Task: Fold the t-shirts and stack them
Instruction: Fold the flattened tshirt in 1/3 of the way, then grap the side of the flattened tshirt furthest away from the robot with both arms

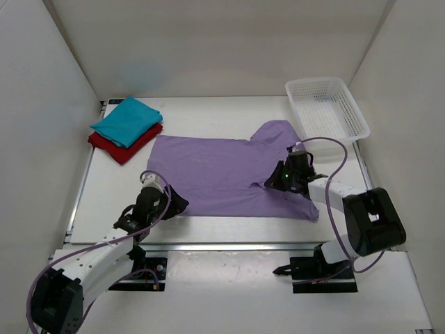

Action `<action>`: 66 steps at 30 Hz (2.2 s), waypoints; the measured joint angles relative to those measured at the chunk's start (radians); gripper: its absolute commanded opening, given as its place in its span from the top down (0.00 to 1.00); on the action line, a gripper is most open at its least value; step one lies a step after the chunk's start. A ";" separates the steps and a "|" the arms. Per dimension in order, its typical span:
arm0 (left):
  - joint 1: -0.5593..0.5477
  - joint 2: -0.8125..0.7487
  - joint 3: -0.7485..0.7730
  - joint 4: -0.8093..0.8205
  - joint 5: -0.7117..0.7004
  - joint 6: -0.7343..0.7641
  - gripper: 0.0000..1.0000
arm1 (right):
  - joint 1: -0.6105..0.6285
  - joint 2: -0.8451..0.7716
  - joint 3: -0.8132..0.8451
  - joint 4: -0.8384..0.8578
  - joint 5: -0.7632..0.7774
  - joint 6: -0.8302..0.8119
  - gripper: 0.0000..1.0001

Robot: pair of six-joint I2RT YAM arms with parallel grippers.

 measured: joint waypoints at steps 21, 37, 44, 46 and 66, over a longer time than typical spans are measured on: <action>-0.161 0.267 0.102 0.133 -0.030 -0.019 0.37 | 0.069 -0.074 0.042 -0.045 -0.005 -0.047 1.00; -0.149 0.336 0.071 0.188 0.032 0.020 0.40 | 0.334 -0.043 -0.028 -0.116 0.072 -0.085 1.00; -0.037 -0.067 -0.063 -0.045 0.089 0.024 0.36 | 0.351 -0.056 0.101 -0.339 0.039 -0.122 0.77; 0.021 -0.119 -0.060 -0.103 0.097 0.039 0.36 | 0.270 -0.053 0.198 -0.357 0.033 -0.144 0.77; 0.043 0.002 0.036 -0.049 0.140 0.091 0.35 | -0.135 0.742 1.058 -0.409 0.335 -0.320 0.68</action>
